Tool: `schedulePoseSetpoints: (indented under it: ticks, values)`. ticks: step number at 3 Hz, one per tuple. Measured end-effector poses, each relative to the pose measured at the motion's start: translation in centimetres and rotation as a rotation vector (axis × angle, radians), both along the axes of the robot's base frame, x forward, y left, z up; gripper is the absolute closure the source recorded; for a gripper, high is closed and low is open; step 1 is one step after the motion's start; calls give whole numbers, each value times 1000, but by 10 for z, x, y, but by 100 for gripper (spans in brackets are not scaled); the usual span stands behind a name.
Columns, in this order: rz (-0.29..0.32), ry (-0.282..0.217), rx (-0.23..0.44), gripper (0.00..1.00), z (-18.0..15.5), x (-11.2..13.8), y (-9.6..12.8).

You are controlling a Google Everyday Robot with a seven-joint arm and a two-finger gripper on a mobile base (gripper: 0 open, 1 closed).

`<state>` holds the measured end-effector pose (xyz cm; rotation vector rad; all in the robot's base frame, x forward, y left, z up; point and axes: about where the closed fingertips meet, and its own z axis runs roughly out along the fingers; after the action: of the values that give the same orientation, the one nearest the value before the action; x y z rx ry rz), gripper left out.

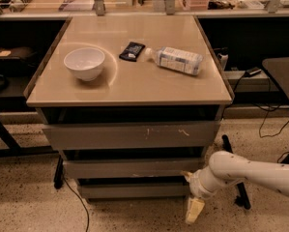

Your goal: Open bottom drawer

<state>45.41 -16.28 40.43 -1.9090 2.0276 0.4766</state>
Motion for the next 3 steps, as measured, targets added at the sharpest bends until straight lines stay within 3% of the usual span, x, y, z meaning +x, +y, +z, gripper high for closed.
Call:
schedulePoseSetpoints:
  ticks: [1,2,3]
  values:
    - [-57,41,43,0,-91,9,-11]
    - [-84,51,76,0,-139,8,-18]
    - [-85,59,82,0,-146,5,-15]
